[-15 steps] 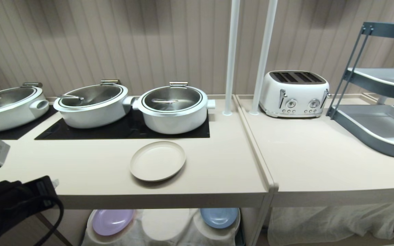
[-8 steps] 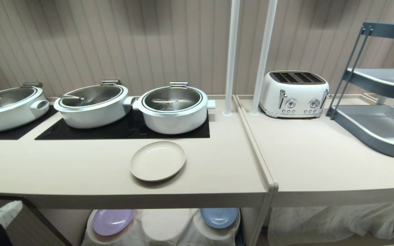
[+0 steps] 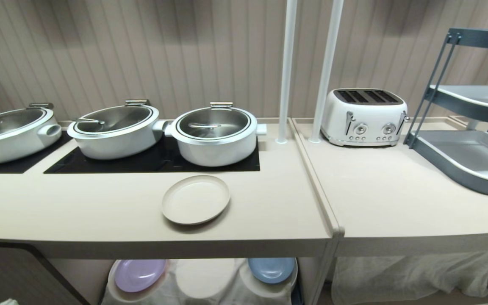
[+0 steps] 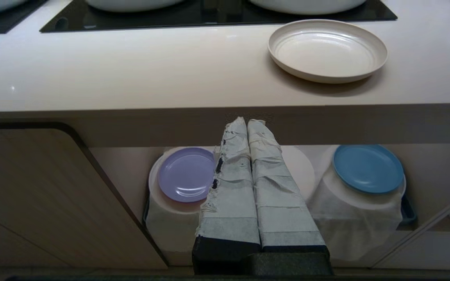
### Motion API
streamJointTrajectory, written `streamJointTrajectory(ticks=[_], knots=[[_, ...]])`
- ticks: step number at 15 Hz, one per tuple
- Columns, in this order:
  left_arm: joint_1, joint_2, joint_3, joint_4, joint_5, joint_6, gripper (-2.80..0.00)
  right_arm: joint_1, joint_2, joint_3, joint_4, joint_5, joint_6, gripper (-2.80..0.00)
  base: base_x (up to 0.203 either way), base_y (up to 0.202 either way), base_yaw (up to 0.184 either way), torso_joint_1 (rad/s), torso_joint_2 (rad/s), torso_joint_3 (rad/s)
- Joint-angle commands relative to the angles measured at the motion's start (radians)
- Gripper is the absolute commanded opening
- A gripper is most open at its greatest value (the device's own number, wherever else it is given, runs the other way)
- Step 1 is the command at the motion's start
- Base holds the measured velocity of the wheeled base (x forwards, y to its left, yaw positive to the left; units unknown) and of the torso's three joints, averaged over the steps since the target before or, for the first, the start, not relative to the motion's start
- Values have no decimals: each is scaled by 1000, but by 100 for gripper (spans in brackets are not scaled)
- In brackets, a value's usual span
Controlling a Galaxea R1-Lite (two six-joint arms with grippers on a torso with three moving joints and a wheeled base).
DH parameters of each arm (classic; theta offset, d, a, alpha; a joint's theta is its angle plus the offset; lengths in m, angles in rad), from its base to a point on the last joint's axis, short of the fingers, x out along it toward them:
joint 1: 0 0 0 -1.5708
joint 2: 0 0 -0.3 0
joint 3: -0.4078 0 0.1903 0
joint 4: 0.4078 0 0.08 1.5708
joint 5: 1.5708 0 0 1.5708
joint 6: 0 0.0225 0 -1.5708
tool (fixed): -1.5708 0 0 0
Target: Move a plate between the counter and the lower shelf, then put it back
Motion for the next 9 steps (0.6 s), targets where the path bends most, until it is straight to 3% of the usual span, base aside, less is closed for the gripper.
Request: streamJointTrajectory(ticks=[1, 4, 9], knots=[[-17, -72, 7, 11, -2, 2, -280, 0, 1, 0, 0, -1, 0, -280, 0, 0, 0, 0, 0, 0], [-43, -217, 7, 127, 10, 34, -280, 0, 1, 0, 0, -1, 0, -280, 0, 0, 0, 0, 0, 0], [-50, -299, 7, 170, 10, 38, -280, 0, 1, 0, 0, -1, 0, -280, 0, 0, 0, 0, 0, 0]])
